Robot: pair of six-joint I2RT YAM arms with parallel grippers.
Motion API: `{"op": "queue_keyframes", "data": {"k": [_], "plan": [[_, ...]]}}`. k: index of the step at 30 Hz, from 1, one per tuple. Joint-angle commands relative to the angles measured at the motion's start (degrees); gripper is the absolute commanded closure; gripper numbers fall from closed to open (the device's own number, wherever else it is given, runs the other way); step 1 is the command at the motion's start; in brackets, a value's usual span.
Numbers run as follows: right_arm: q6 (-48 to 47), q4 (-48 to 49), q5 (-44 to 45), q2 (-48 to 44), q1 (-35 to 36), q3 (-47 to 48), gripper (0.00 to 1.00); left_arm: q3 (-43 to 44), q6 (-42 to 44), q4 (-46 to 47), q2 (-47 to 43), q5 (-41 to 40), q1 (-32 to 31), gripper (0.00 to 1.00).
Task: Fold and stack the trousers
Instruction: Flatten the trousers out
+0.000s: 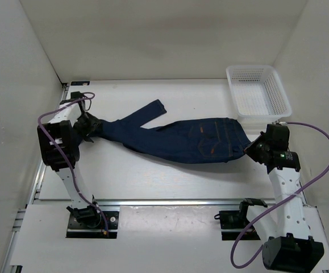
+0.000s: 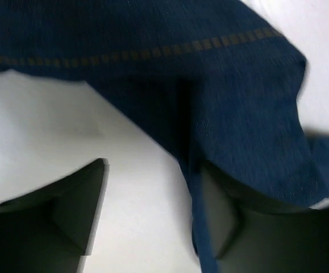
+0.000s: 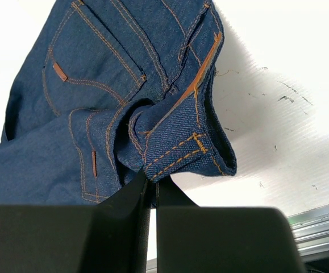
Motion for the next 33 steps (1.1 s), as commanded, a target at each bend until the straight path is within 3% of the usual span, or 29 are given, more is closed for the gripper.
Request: {"op": "queue_keyframes", "data": {"k": [1,4,6,8,16,22,28,29,30,32,33], "plan": [[-0.4,0.8,1.4,0.7,0.2,2.1,0.99,1.7,-0.4,0.7,3.1,0.2,0.8,0.28],[-0.4,0.8,1.4,0.7,0.2,2.7,0.99,3.2,-0.4,0.7,5.0,-1.8,0.8,0.44],[-0.4,0.8,1.4,1.2,0.2,3.3,0.99,3.9,-0.4,0.7,5.5,-2.3,1.3,0.74],[-0.4,0.8,1.9,1.2,0.2,3.9,0.99,5.8,0.3,-0.8,5.5,-3.6,1.8,0.9],[-1.0,-1.9,4.5,0.6,0.2,7.0,0.99,16.1,3.9,-11.9,-4.2,-18.4,3.7,0.9],[-1.0,-5.4,4.5,-1.2,0.2,9.1,0.99,17.9,5.5,-16.5,-9.3,-19.0,3.7,0.9],[-1.0,-11.5,6.3,-5.3,0.2,7.1,0.99,10.9,7.3,-17.7,-16.9,-20.8,3.7,0.9],[-1.0,-11.5,6.8,-5.8,0.2,5.4,0.99,9.4,8.6,-17.1,-17.6,-17.3,3.7,0.9],[-0.4,-11.5,6.8,-6.3,0.2,4.7,0.99,5.9,9.4,-14.5,-18.1,-15.4,3.7,0.87],[0.1,-11.0,5.9,-6.3,0.2,4.2,0.99,2.6,10.3,-12.2,-16.7,-12.1,3.7,0.71],[0.1,-10.2,5.3,-6.3,0.2,3.4,0.99,0.5,10.3,-11.7,-15.4,-10.1,3.7,0.5]]}}
